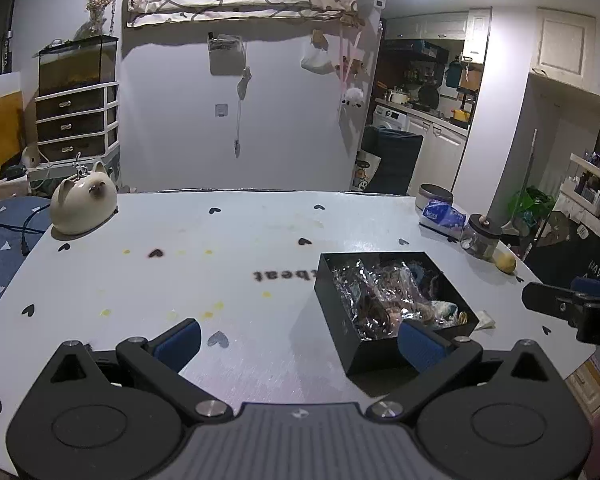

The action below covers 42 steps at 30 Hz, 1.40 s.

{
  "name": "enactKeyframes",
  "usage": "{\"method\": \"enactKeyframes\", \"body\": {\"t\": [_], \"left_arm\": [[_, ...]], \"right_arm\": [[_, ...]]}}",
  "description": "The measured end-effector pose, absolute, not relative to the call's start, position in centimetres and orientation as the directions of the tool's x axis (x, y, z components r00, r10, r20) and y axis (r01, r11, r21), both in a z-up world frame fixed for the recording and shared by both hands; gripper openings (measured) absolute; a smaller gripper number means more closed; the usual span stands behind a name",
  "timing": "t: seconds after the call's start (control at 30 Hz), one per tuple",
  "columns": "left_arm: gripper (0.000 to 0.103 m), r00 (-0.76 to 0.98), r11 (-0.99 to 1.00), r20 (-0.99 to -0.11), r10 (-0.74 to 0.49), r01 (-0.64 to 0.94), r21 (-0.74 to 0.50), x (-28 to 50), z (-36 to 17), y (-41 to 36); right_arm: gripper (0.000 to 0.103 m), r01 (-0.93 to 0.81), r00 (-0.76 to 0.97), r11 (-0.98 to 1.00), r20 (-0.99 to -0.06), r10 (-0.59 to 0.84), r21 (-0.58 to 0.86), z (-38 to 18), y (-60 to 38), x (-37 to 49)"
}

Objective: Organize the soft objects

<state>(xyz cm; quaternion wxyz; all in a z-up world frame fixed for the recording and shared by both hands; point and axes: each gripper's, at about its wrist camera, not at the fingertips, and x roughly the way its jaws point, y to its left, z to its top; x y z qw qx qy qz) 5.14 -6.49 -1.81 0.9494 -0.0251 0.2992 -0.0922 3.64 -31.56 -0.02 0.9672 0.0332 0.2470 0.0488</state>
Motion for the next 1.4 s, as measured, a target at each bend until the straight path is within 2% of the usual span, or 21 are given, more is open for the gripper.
{"method": "enactKeyframes", "body": {"t": [1.4], "left_arm": [[0.103, 0.824, 0.987, -0.544, -0.159, 0.129, -0.094, 2.9, -1.9, -5.0]], "right_arm": [[0.103, -0.076, 0.879, 0.995, -0.467, 0.101, 0.071, -0.5, -29.9, 1.6]]}}
